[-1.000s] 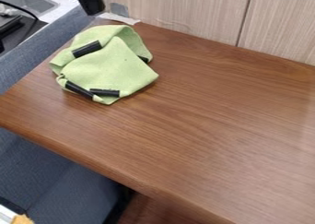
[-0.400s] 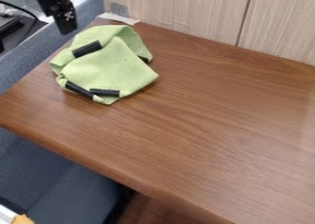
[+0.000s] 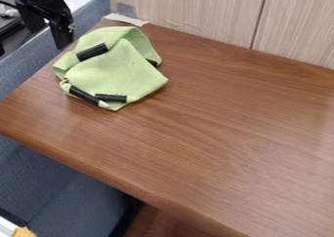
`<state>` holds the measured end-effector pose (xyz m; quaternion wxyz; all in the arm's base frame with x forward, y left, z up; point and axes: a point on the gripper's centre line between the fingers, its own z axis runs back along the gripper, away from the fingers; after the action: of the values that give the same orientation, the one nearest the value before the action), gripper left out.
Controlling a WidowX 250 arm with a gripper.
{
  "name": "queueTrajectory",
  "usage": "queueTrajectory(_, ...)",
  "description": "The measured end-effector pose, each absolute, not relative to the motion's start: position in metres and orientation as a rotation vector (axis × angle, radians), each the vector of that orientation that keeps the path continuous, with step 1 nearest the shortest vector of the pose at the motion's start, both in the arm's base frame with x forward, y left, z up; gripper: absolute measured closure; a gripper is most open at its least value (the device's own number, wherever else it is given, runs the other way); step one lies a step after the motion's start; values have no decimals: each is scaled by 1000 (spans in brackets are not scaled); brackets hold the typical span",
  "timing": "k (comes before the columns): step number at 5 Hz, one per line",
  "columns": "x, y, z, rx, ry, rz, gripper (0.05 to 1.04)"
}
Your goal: Unfold the cloth from bottom left to the top right
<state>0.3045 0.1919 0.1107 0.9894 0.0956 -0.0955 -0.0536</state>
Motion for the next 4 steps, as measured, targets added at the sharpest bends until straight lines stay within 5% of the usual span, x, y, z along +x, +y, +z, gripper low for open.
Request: queueTrajectory(4,306,193,71,80,-241,144,83)
